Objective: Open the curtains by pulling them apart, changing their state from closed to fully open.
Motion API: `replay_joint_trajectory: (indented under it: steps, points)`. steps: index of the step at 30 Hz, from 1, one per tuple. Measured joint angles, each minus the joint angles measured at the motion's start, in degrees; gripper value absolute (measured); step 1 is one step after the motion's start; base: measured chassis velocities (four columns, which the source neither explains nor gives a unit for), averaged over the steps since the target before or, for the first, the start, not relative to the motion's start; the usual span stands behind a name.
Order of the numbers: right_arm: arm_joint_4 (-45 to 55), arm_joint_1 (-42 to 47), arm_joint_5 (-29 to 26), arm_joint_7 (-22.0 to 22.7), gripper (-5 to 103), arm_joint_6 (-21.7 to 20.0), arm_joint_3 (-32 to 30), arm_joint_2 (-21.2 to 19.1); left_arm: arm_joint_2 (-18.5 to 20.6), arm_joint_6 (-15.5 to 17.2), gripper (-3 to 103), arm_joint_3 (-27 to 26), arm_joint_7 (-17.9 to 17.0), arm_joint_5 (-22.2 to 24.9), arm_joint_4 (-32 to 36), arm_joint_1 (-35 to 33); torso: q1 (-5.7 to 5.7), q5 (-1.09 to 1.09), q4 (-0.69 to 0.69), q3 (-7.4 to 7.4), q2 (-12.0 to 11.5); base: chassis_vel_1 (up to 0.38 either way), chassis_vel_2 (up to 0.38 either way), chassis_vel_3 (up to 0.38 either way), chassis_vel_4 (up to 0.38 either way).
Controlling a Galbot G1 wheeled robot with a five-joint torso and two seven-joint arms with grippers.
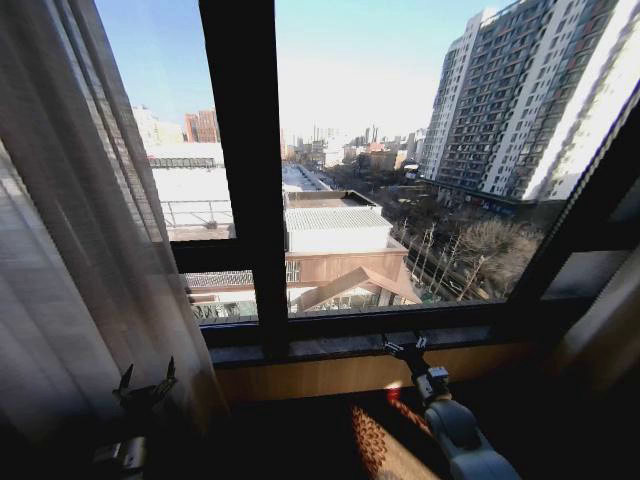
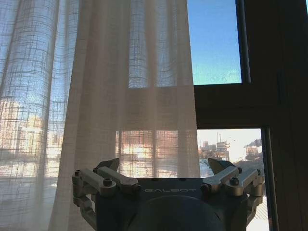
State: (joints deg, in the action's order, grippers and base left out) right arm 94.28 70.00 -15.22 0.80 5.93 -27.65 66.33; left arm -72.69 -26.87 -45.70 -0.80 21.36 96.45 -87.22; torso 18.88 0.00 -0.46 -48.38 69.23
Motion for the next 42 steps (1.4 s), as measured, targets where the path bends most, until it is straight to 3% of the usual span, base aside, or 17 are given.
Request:
replay_joint_trajectory:
  steps: [42]
  points:
    - [0.0, 0.0, 0.0, 0.0, 100, 0.0, 0.0, 0.0, 0.0, 0.0, 100, 0.0, 0.0, 0.0, 0.0, 0.0, 0.0, 0.0, 0.0, 0.0, 0.0, 0.0, 0.0, 0.0, 0.0]
